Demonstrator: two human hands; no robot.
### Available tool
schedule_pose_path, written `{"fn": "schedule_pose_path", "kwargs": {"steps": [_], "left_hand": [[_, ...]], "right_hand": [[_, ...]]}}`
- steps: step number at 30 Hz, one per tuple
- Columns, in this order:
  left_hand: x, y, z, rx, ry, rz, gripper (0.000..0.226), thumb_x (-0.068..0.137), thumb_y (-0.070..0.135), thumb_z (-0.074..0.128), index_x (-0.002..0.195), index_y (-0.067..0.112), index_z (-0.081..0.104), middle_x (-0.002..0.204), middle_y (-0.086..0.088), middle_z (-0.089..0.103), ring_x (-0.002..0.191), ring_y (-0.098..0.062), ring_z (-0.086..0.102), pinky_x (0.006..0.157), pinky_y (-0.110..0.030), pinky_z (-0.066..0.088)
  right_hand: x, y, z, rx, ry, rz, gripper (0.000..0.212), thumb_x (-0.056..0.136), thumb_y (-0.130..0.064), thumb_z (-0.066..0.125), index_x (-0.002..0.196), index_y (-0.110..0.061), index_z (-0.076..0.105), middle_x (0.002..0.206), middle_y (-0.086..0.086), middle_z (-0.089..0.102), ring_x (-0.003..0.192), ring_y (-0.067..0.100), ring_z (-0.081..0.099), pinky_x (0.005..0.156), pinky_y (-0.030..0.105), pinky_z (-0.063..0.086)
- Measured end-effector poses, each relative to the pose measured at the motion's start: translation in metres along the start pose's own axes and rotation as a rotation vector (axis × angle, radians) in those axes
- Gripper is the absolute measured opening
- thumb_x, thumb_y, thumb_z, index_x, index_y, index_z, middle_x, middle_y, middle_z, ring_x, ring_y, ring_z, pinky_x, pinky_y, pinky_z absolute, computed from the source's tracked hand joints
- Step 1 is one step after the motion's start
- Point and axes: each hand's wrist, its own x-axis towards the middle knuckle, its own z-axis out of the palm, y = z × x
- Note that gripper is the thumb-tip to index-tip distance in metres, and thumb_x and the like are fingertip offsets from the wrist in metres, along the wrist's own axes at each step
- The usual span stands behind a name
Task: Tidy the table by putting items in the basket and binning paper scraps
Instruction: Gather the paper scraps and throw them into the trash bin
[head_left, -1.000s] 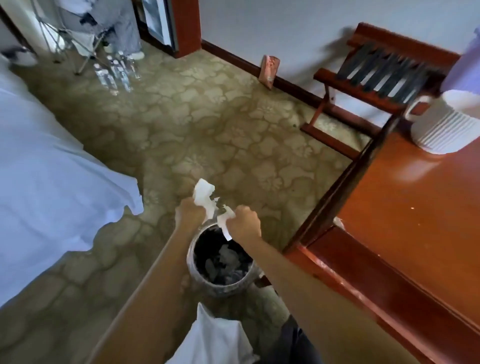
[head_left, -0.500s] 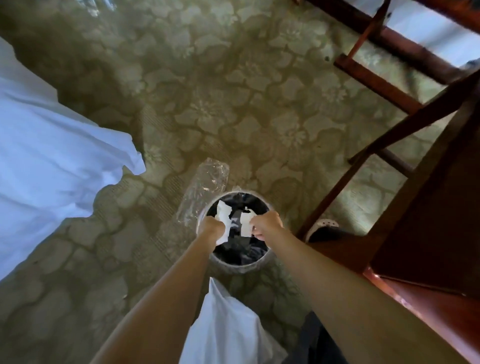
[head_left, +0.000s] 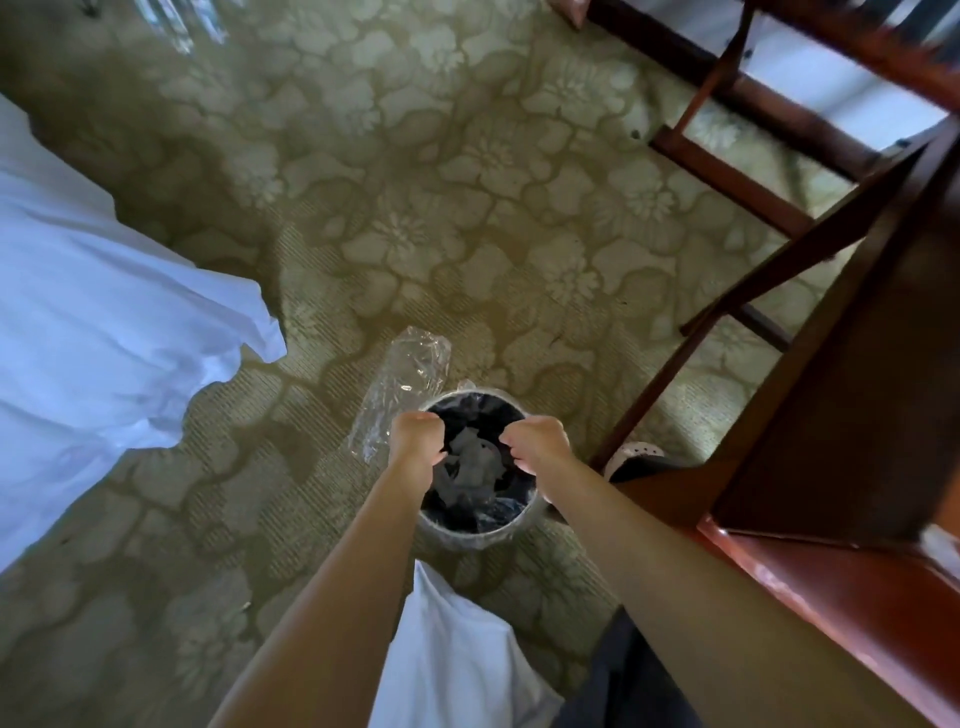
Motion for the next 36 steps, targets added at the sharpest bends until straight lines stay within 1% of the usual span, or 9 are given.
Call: {"fn": "schedule_pose_path", "kwargs": {"steps": [2, 5, 10, 16, 18, 23, 26, 33, 36], "left_hand": [[-0.027, 0.020, 0.000, -0.059, -0.011, 0.096, 0.035, 0.095, 0.001, 0.041, 0.128, -0.007, 0.050, 0.116, -0.024, 0.060, 0.062, -0.010, 0.047, 0.058, -0.022, 0.041], [-0.074, 0.057, -0.002, -0.131, -0.020, 0.244, 0.031, 0.091, 0.000, 0.043, 0.119, -0.010, 0.054, 0.077, -0.006, 0.056, 0.057, -0.012, 0.045, 0.055, -0.024, 0.039], [-0.173, 0.108, -0.012, -0.192, 0.028, 0.636, 0.021, 0.092, 0.007, 0.047, 0.089, 0.019, 0.064, 0.077, 0.004, 0.060, 0.069, -0.014, 0.055, 0.063, -0.025, 0.045], [-0.290, 0.142, 0.014, -0.267, -0.082, 0.942, 0.028, 0.092, 0.006, 0.048, 0.076, 0.024, 0.062, 0.084, 0.007, 0.062, 0.076, -0.009, 0.062, 0.064, -0.021, 0.049], [-0.323, 0.147, 0.036, -0.219, -0.139, 1.010, 0.022, 0.093, 0.007, 0.047, 0.084, 0.020, 0.064, 0.085, 0.007, 0.062, 0.077, -0.008, 0.062, 0.062, -0.019, 0.049], [-0.392, 0.143, 0.117, 0.010, -0.351, 1.110, 0.018, 0.093, 0.009, 0.048, 0.098, 0.014, 0.065, 0.087, 0.002, 0.061, 0.074, -0.009, 0.060, 0.059, -0.016, 0.046], [-0.419, 0.137, 0.173, 0.220, -0.485, 1.139, 0.017, 0.087, 0.004, 0.054, 0.083, 0.019, 0.062, 0.082, -0.001, 0.061, 0.074, -0.016, 0.059, 0.062, -0.020, 0.048], [-0.459, 0.119, 0.285, 0.694, -0.572, 1.235, 0.029, 0.081, 0.003, 0.063, 0.107, 0.015, 0.066, 0.109, -0.003, 0.061, 0.101, -0.020, 0.061, 0.085, -0.030, 0.053], [-0.460, 0.119, 0.322, 0.882, -0.536, 1.252, 0.032, 0.082, 0.003, 0.065, 0.112, 0.015, 0.064, 0.119, -0.005, 0.062, 0.106, -0.022, 0.060, 0.087, -0.030, 0.053]], "right_hand": [[-0.028, -0.013, -0.007, 0.032, 0.029, -0.113, 0.016, 0.087, -0.005, 0.051, 0.095, -0.006, 0.065, 0.087, 0.007, 0.053, 0.085, 0.022, 0.050, 0.085, 0.037, 0.050], [-0.078, -0.038, -0.021, 0.024, 0.139, -0.294, 0.033, 0.083, -0.006, 0.044, 0.052, -0.015, 0.044, 0.061, 0.001, 0.045, 0.061, 0.020, 0.044, 0.058, 0.031, 0.039], [-0.179, -0.061, -0.060, 0.147, 0.189, -0.669, 0.019, 0.087, -0.015, 0.051, 0.092, -0.016, 0.069, 0.083, -0.002, 0.064, 0.079, 0.014, 0.058, 0.081, 0.033, 0.051], [-0.267, -0.047, -0.139, 0.354, 0.376, -1.003, 0.019, 0.088, -0.003, 0.051, 0.084, -0.018, 0.062, 0.075, -0.012, 0.057, 0.072, 0.003, 0.054, 0.074, 0.021, 0.045], [-0.280, -0.037, -0.173, 0.441, 0.430, -1.013, 0.024, 0.088, -0.003, 0.051, 0.079, -0.022, 0.061, 0.078, -0.012, 0.058, 0.081, 0.007, 0.057, 0.082, 0.026, 0.048], [-0.302, 0.009, -0.263, 0.543, 0.553, -0.972, 0.020, 0.090, -0.006, 0.050, 0.092, -0.020, 0.063, 0.082, -0.008, 0.056, 0.074, 0.008, 0.053, 0.071, 0.026, 0.047], [-0.304, 0.041, -0.318, 0.506, 0.689, -0.905, 0.021, 0.089, -0.006, 0.050, 0.098, -0.019, 0.063, 0.086, -0.005, 0.059, 0.078, 0.013, 0.056, 0.079, 0.037, 0.053], [-0.271, 0.117, -0.435, -0.011, 1.015, -0.626, 0.028, 0.088, -0.007, 0.055, 0.113, -0.014, 0.066, 0.117, 0.011, 0.063, 0.105, 0.026, 0.061, 0.087, 0.029, 0.046], [-0.257, 0.132, -0.474, -0.186, 0.960, -0.530, 0.032, 0.087, -0.017, 0.060, 0.119, -0.018, 0.061, 0.124, 0.009, 0.058, 0.112, 0.026, 0.057, 0.095, 0.034, 0.046]]}}
